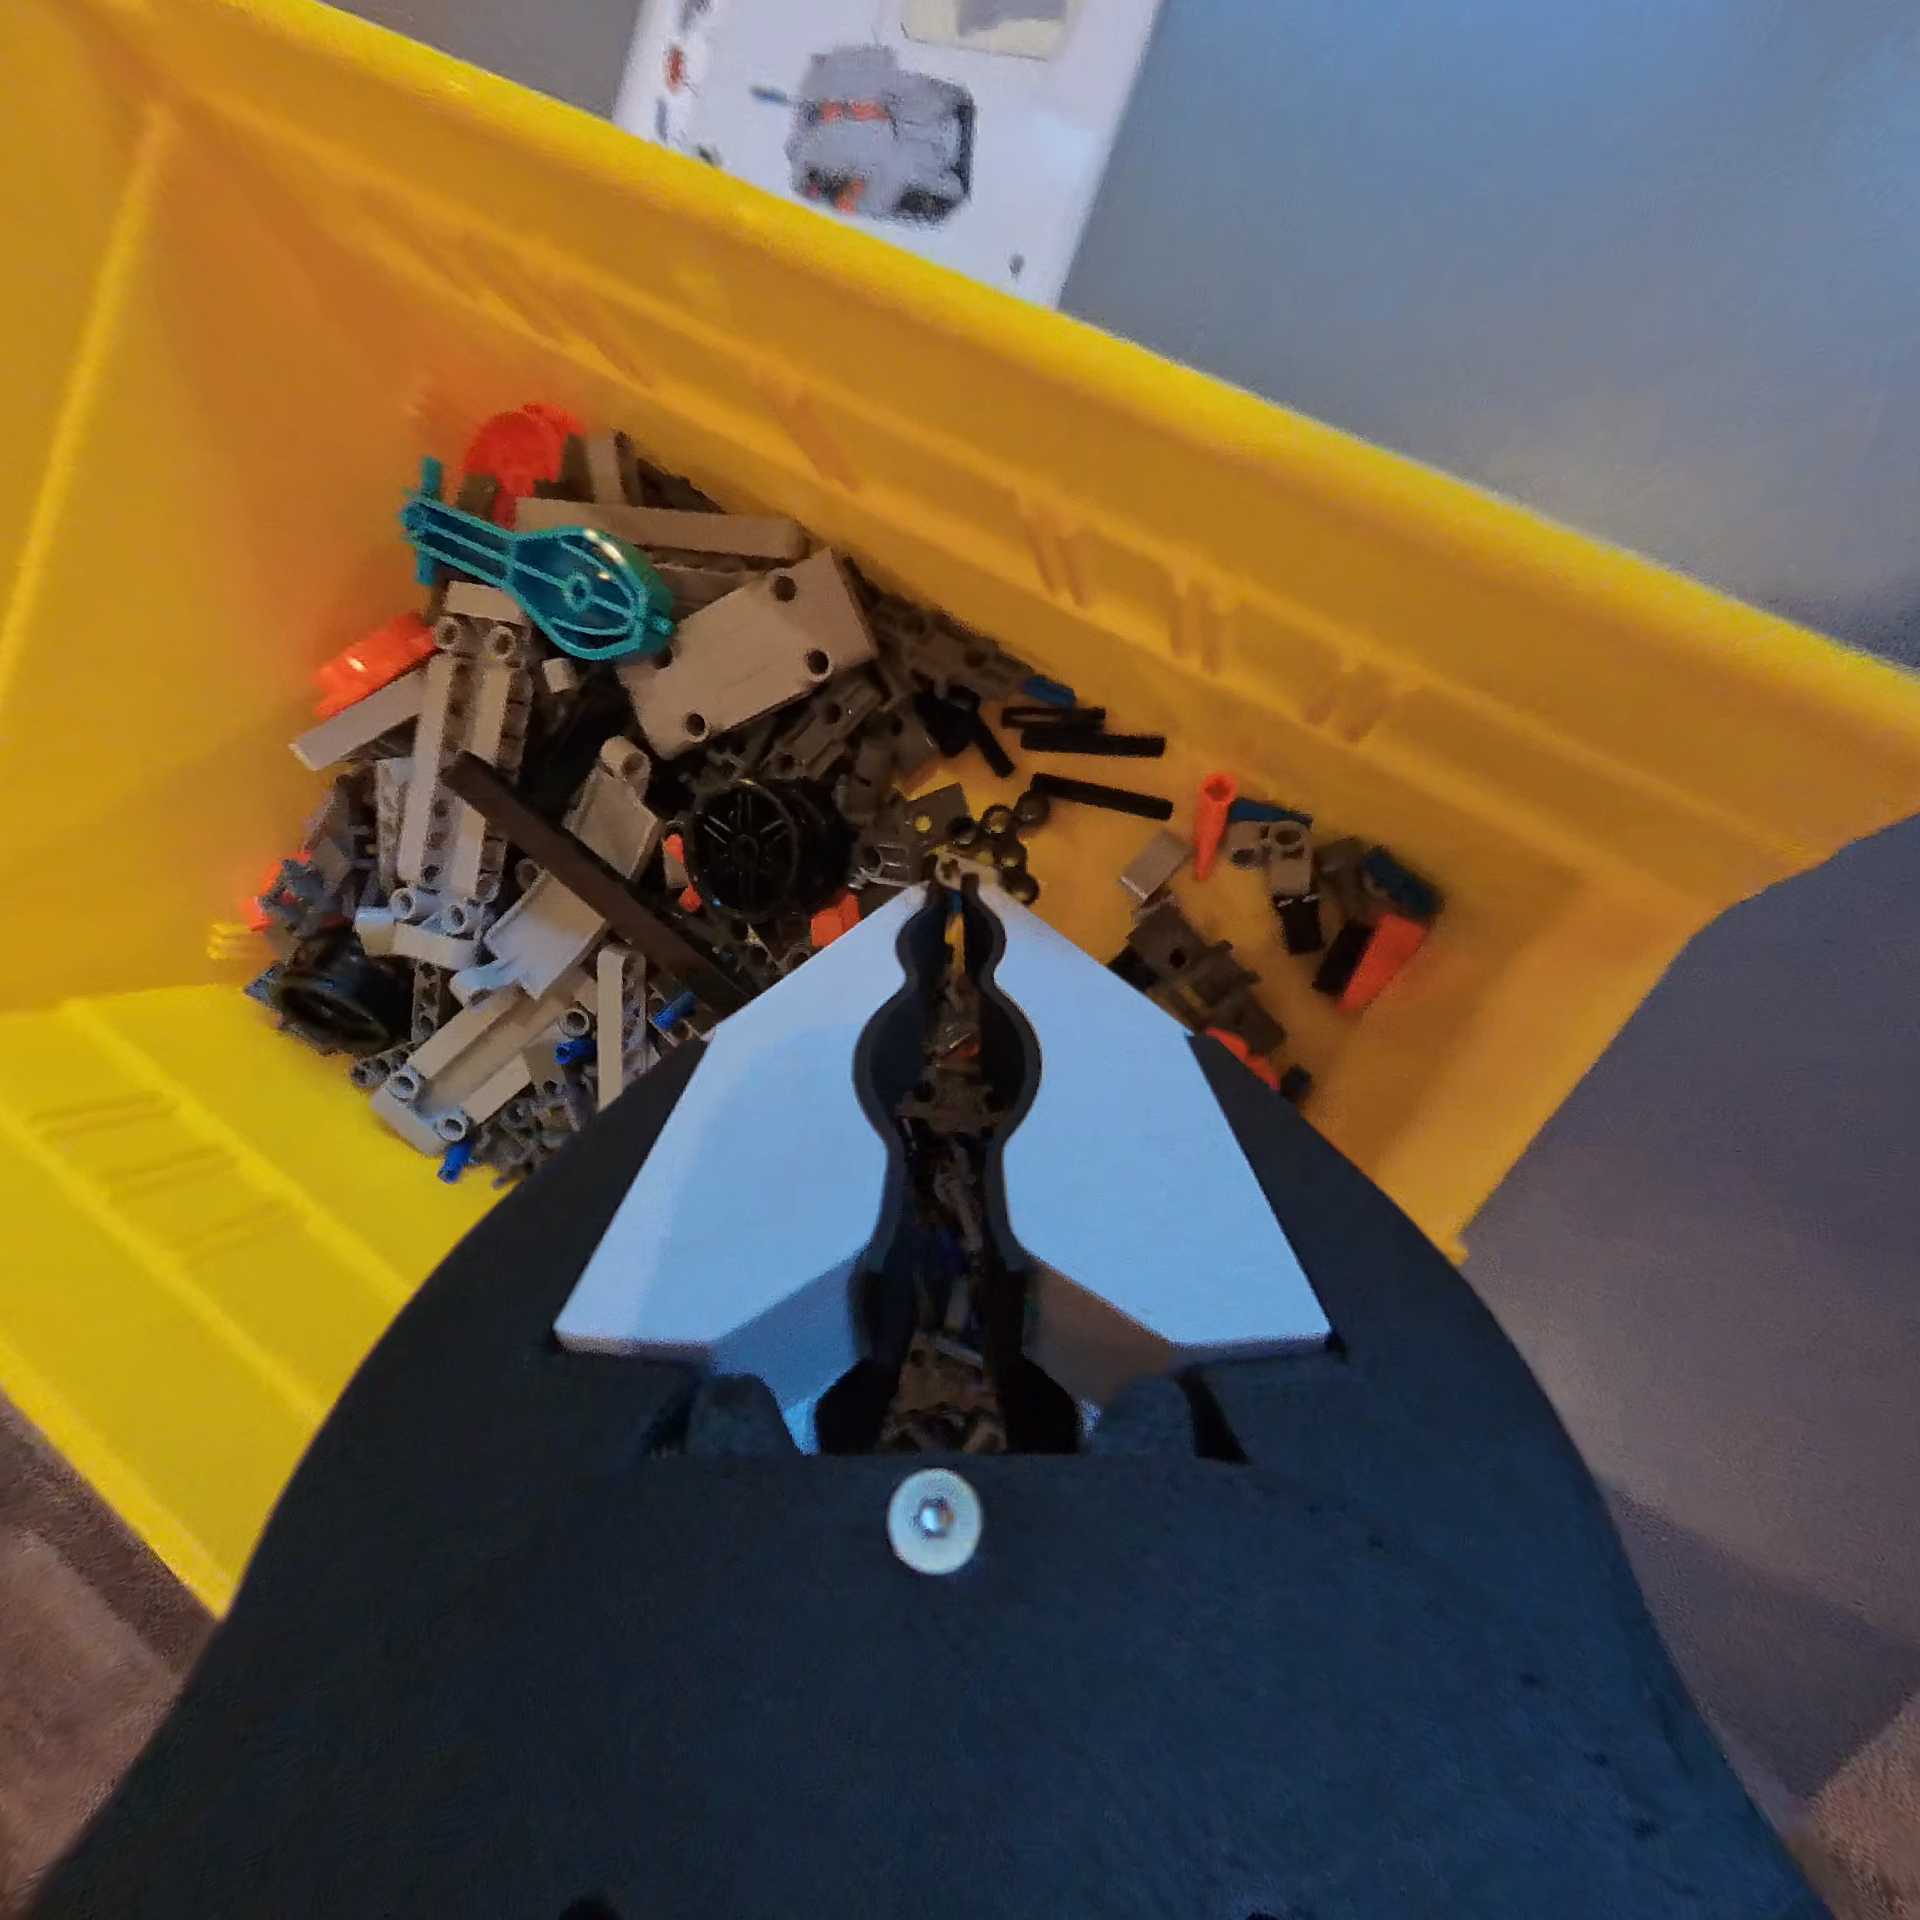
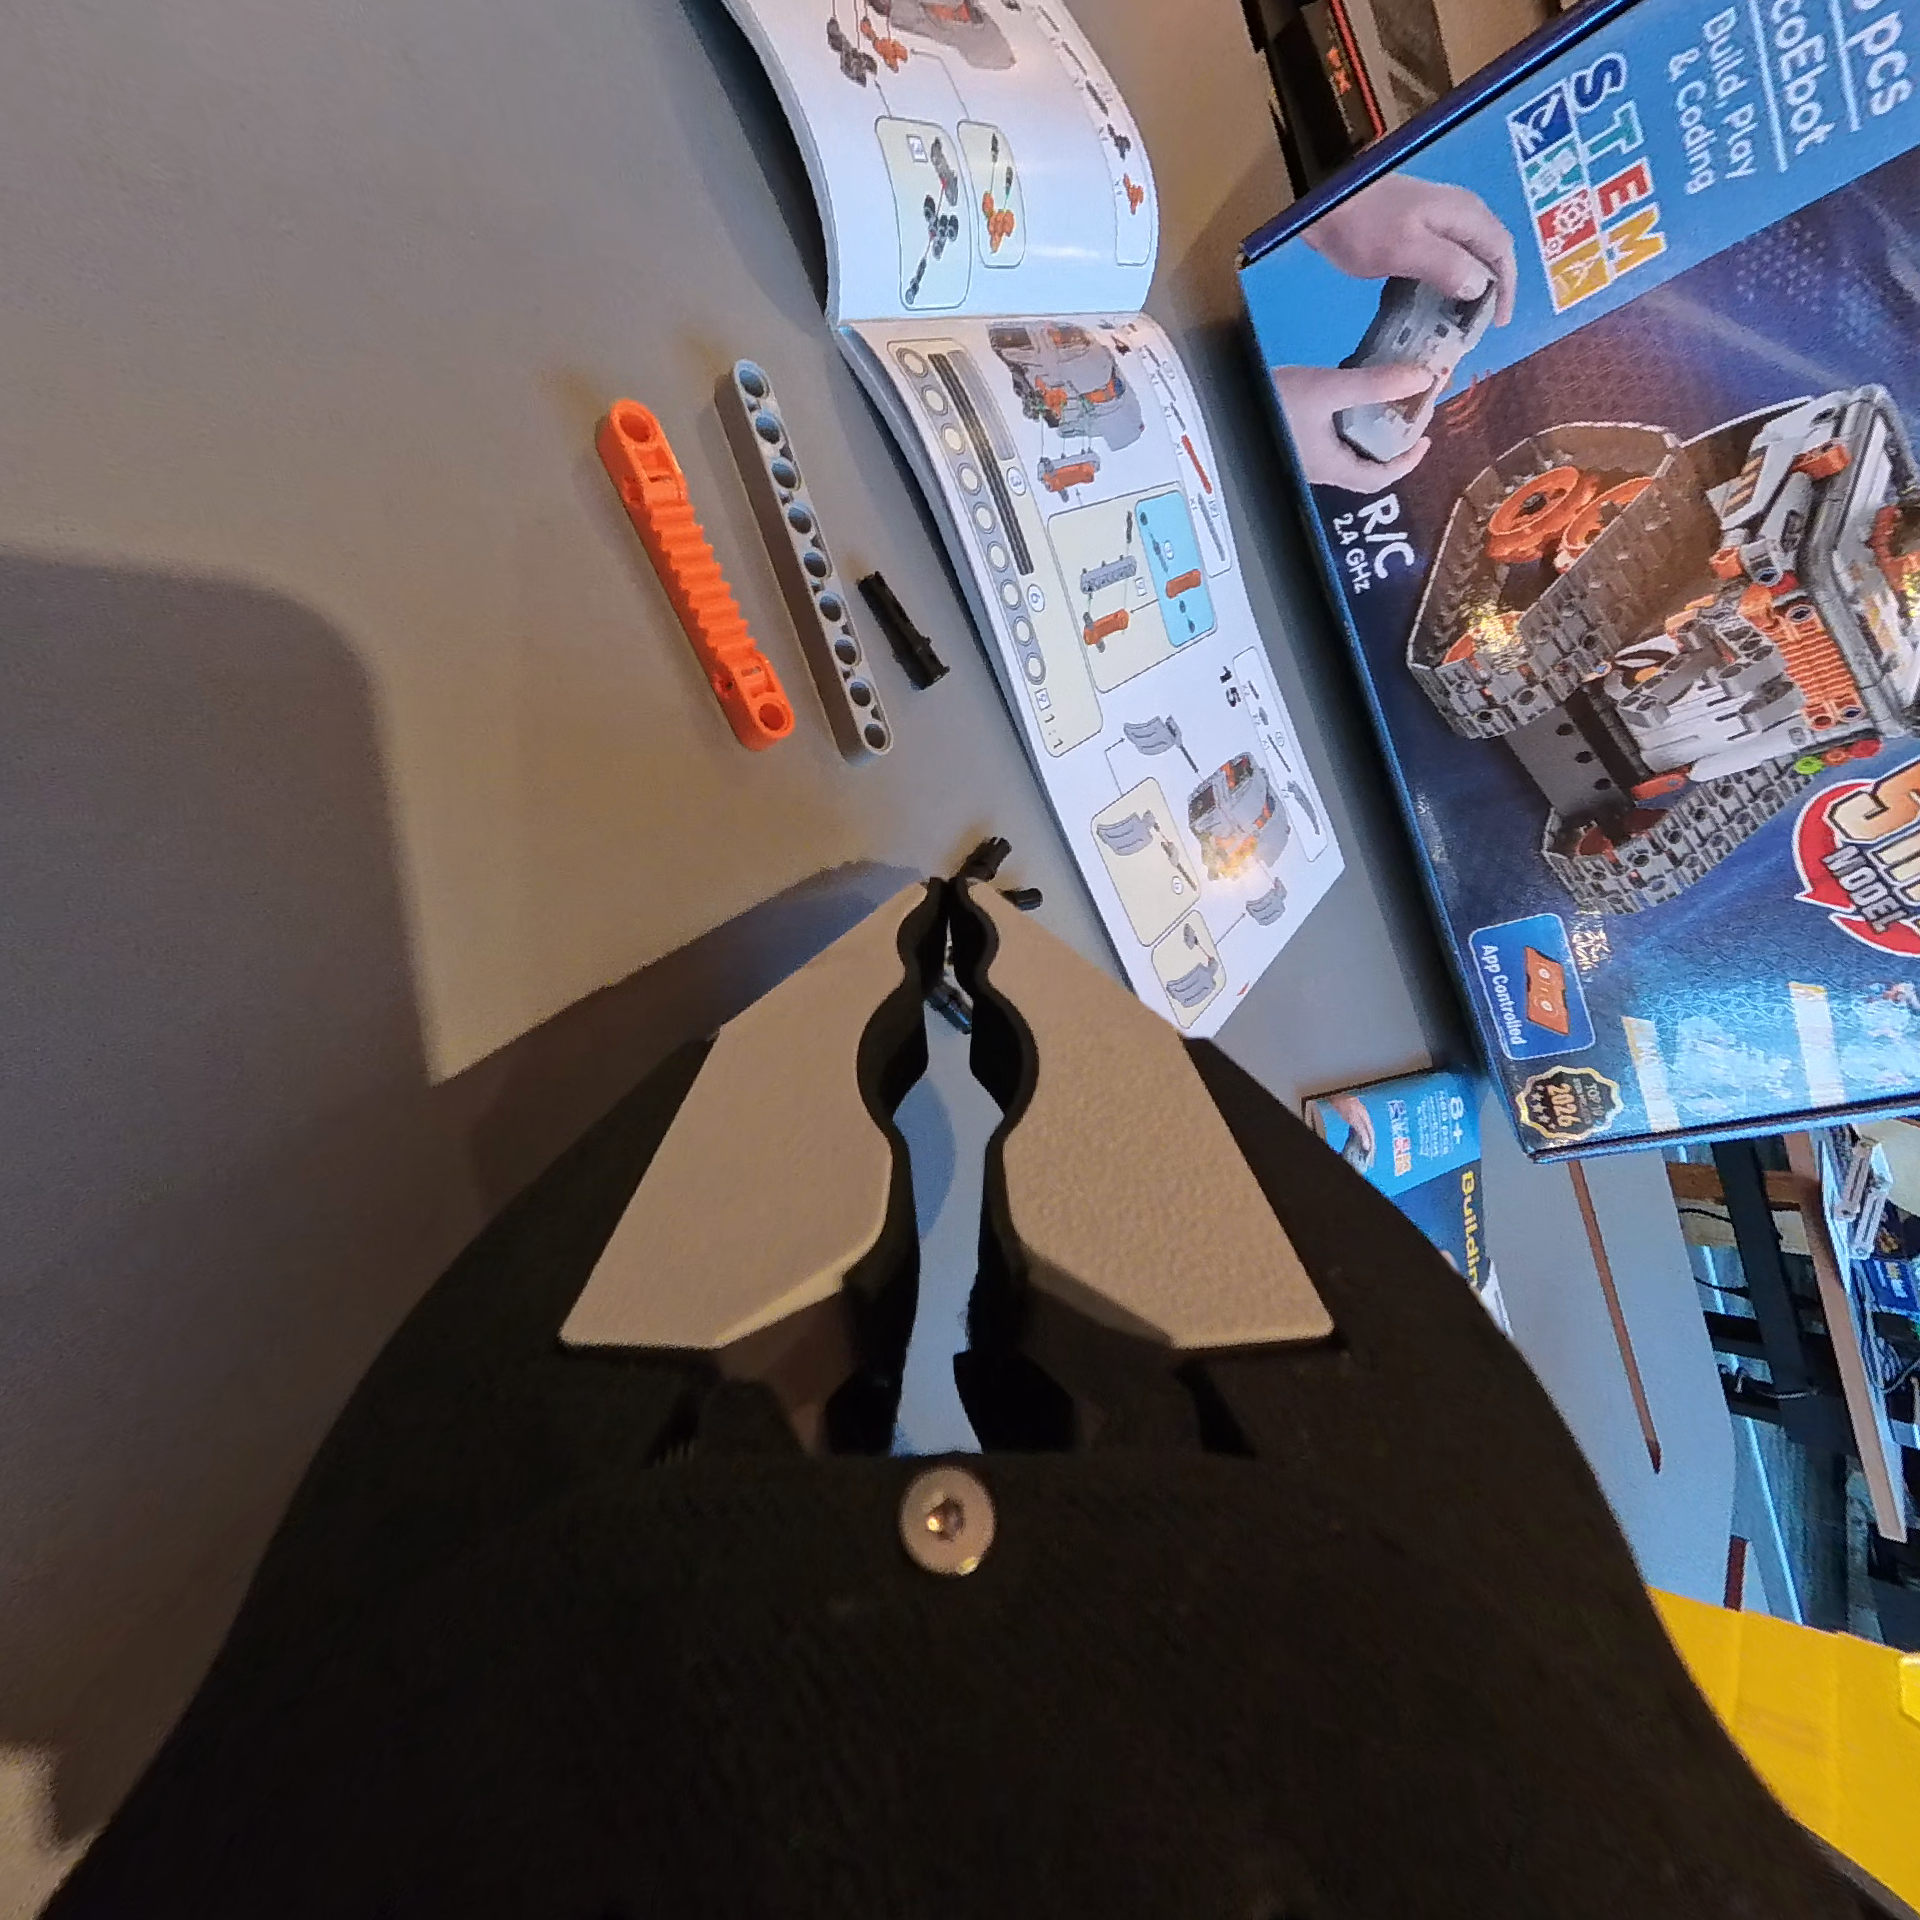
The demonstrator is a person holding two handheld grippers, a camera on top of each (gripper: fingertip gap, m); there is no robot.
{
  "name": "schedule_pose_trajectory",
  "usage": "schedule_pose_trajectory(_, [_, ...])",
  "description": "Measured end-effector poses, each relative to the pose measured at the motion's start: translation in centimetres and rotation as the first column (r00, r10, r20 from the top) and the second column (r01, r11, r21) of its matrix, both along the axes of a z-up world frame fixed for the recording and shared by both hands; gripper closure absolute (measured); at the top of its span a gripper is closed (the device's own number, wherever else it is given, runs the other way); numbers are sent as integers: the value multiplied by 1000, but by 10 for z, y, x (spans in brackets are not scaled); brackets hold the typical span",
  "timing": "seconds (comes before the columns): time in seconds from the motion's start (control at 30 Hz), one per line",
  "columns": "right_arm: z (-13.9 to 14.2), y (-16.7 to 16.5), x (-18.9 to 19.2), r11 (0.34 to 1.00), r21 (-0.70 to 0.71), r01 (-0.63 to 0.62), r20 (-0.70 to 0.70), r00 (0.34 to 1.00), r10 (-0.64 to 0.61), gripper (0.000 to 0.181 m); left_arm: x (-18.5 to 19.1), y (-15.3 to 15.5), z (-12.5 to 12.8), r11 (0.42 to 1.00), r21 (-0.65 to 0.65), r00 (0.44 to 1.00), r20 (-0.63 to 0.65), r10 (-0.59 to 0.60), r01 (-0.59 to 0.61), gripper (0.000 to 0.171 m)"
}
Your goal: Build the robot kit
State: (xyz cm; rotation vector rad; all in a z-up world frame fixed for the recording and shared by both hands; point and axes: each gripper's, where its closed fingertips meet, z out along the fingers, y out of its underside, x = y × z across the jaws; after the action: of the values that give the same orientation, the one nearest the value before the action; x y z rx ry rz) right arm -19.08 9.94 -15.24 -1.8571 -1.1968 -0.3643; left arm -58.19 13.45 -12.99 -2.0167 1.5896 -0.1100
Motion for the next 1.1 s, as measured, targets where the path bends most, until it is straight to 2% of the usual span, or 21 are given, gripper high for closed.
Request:
schedule_pose_trajectory(0.17, [-3, -1, 1, 1000, -13, 4, 3, 1000, -3, 181, -4, 7, -20, 994, -82, 990, -111, -87, 78, 166])
schedule_pose_trajectory(0.33, [-8, -2, 1, 999, -43, 0, 1, 1000, 0, 181, -10, 12, -29, 985, -67, 959, -227, -168, 157, 164])
schedule_pose_trajectory(0.47, [-8, -2, 0, 999, -45, -3, -4, 1000, 3, 181, -14, 14, -27, 978, -102, 950, -239, -202, 182, 171])
schedule_pose_trajectory(0.73, [-6, -3, -1, 999, -39, -8, -6, 1000, 8, 181, -14, 6, -29, 947, -181, 926, -226, -301, 264, 171])
schedule_pose_trajectory(1.1, [-8, -3, 0, 999, -47, -8, -4, 1000, 8, 181, -11, 9, -30, 935, -214, 915, -233, -330, 282, 167])
